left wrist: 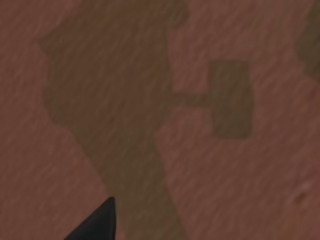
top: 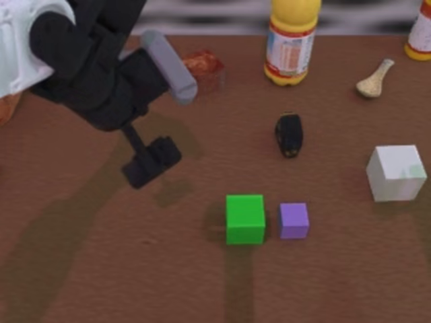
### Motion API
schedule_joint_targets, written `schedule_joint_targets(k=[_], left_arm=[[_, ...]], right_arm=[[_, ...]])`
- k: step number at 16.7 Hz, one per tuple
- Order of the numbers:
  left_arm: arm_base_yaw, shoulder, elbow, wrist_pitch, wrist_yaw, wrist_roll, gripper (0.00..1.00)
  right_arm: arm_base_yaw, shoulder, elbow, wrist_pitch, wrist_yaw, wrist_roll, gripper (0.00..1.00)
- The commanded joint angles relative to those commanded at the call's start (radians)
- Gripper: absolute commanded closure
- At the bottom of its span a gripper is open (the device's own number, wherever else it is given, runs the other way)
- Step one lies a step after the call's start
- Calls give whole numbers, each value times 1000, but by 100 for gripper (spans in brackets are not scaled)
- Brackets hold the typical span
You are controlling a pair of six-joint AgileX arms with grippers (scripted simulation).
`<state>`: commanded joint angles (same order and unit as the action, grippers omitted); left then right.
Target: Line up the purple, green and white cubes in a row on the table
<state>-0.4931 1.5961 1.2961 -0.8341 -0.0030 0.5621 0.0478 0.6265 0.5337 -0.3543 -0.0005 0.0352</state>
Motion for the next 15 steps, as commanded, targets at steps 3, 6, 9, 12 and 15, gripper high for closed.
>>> schedule_joint_targets(k=[3,6,9,12,15], left_arm=[[113,-312,-273,149,-4,-104,0],[224,-638,-552,304,-7,-214,0],[325,-953,-810,459,-7,-321,0],[408,-1234,-1027,606,-4,-418,0],[469,-1447,-1185,730,-1,-498,0]], right_arm=[[20,329,224,-167,2,14,0],[40,663,445,-335,3,28,0],[58,958,650,-487,3,42,0],[74,1183,835,-610,3,54,0],[87,1346,985,-696,3,64,0]])
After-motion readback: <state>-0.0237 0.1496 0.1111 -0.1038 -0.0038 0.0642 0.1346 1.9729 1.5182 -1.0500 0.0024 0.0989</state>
